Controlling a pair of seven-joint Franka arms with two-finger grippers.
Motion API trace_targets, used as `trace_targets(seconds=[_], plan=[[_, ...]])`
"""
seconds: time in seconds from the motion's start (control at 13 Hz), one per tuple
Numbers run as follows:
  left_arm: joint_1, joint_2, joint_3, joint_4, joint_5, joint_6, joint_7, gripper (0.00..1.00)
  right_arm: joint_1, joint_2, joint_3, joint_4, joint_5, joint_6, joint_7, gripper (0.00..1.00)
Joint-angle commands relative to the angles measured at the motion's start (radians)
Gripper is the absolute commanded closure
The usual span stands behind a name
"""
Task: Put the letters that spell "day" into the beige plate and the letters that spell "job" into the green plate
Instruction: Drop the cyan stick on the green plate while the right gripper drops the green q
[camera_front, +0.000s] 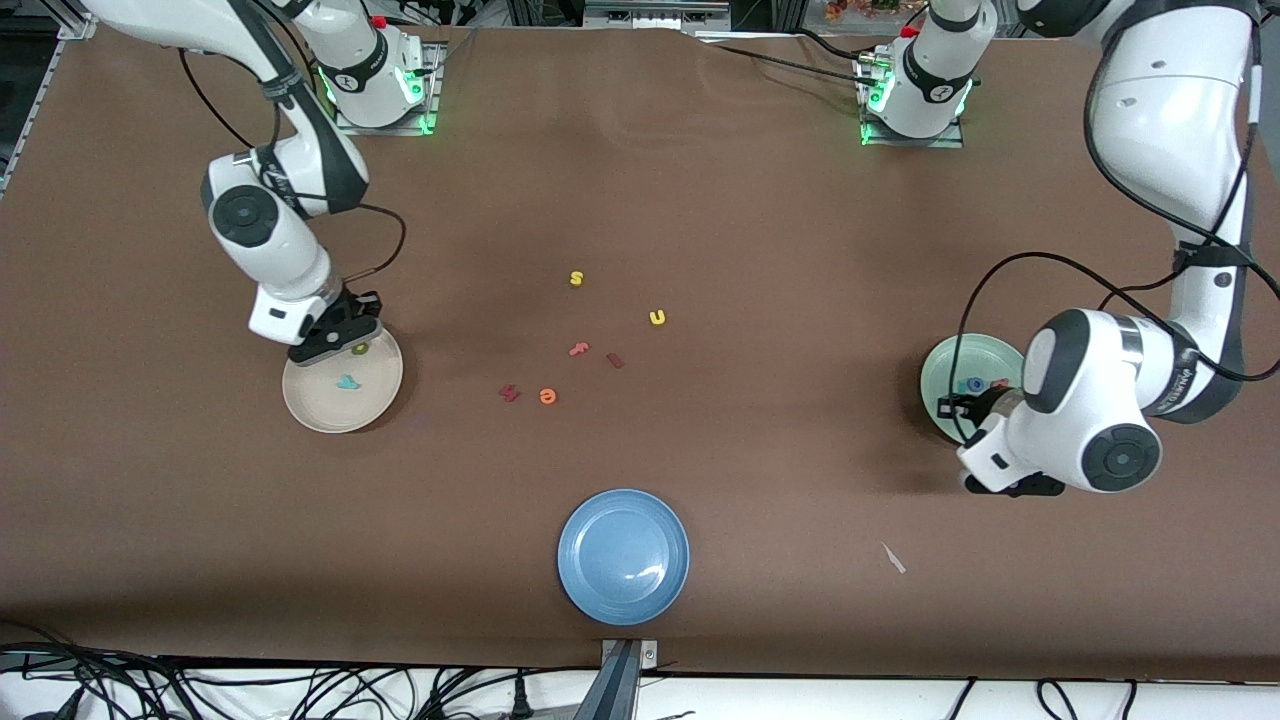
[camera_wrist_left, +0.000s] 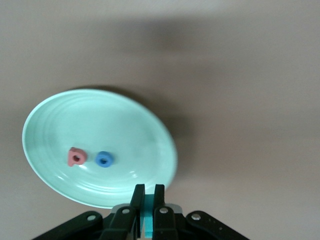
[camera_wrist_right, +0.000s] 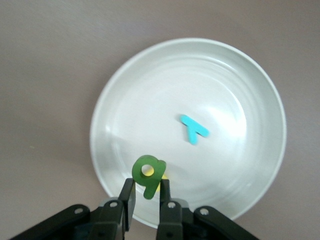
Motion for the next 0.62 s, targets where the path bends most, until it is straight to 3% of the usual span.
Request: trace_targets(seconds=[0.0, 0.23, 0.31, 0.38, 0.54], plan=[[0.052, -0.014, -0.014, -0.153, -0.016, 0.123, 0.078, 1.0, 0.008, -0.008, 0.006, 0.002, 0.058, -0.008, -0.049, 0.76], [0.058, -0.014, -0.014, -0.216, -0.025, 0.181, 0.076, 0.84, 0.008, -0.001, 0.006, 0.012, 0.059, -0.005, -0.049, 0.76], [0.059, -0.014, -0.014, -0.221, -0.025, 0.181, 0.076, 0.62, 0.006, 0.022, 0.006, 0.032, 0.059, -0.005, -0.049, 0.76], [0.069, -0.016, -0.014, -0.223, -0.025, 0.181, 0.078, 0.05, 0.006, 0.043, 0.006, 0.051, 0.058, -0.003, -0.05, 0.75], [0.073, -0.046, -0.016, -0.206, -0.023, 0.172, 0.078, 0.0, 0.008, 0.07, 0.006, 0.063, 0.059, 0.003, -0.047, 0.75]])
